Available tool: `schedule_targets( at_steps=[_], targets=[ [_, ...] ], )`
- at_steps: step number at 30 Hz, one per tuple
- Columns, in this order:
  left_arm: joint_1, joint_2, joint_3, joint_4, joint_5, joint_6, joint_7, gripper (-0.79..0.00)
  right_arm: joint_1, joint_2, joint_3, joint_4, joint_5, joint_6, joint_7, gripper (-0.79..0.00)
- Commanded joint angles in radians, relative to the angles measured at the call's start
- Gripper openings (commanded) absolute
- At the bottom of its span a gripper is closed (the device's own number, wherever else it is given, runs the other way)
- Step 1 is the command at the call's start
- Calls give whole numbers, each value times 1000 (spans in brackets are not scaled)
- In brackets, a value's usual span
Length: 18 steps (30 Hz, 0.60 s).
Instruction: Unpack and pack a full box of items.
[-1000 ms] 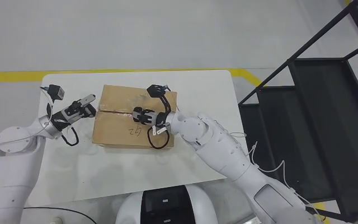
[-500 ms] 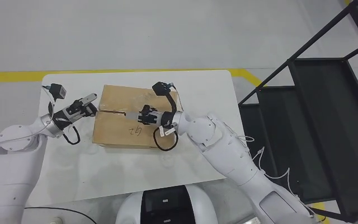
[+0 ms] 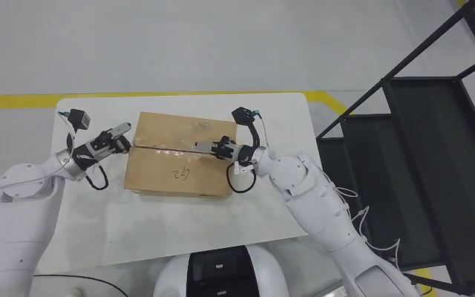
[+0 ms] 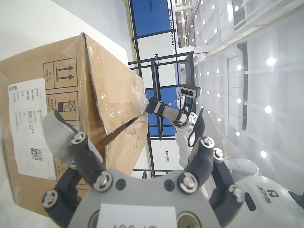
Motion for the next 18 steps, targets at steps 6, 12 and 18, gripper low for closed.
schedule_targets(
  at_steps=[6, 12, 18],
  targets=[
    [1, 1, -8, 4, 2, -1, -1, 0, 51, -21, -85, 51, 43, -19, -17, 0],
    [11, 3, -19, -6, 3, 1, 0, 0, 82, -36, -137, 76, 73, -45, -35, 0],
    [17, 4, -22, -13, 2, 2, 1, 0, 96, -46, -161, 104, 112, -73, -54, 0]
  ],
)
